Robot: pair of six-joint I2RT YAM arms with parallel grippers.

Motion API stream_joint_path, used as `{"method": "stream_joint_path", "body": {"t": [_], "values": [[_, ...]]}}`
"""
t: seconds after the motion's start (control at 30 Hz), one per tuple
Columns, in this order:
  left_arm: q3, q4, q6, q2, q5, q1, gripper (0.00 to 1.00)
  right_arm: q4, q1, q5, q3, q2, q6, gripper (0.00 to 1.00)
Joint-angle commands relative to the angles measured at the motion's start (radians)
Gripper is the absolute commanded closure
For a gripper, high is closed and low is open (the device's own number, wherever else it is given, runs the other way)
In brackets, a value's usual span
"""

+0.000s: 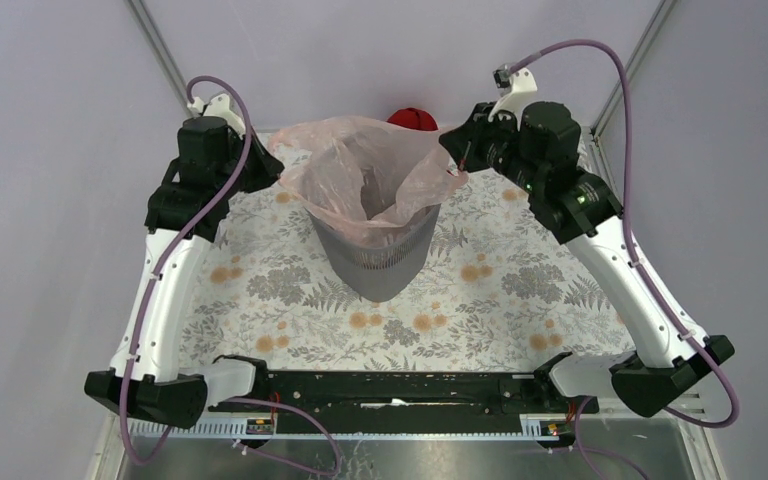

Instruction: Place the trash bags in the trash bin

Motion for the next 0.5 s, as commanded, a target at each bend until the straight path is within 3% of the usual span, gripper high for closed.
{"method": "stream_joint_path", "body": {"t": [0.0, 0.17, 0.2, 0.3, 0.37, 0.47], "values": [[0.006, 0.014, 0.007, -0.037, 0.034, 0.02, 1.0, -0.217, -0.001, 0.054, 0.141, 0.074, -0.054, 0.94], [-0.043, -0.005, 0.003, -0.087, 0.07, 0.021, 1.0, -0.303, -0.002, 0.07, 0.113, 0.035, -0.074, 0.73], [-0.051, -0.004, -0.004, -0.095, 0.084, 0.022, 1.0, -0.315, -0.001, 0.085, 0.095, 0.021, -0.081, 0.64], [-0.08, 0.027, -0.031, -0.113, 0.138, 0.022, 1.0, -0.34, -0.001, 0.14, 0.043, -0.021, -0.09, 0.24], [-0.092, 0.042, -0.041, -0.116, 0.165, 0.021, 1.0, -0.346, -0.001, 0.119, 0.016, -0.045, -0.087, 0.07], [-0.097, 0.045, -0.042, -0.114, 0.177, 0.021, 1.0, -0.244, -0.001, 0.058, -0.079, -0.097, -0.069, 0.0]]}}
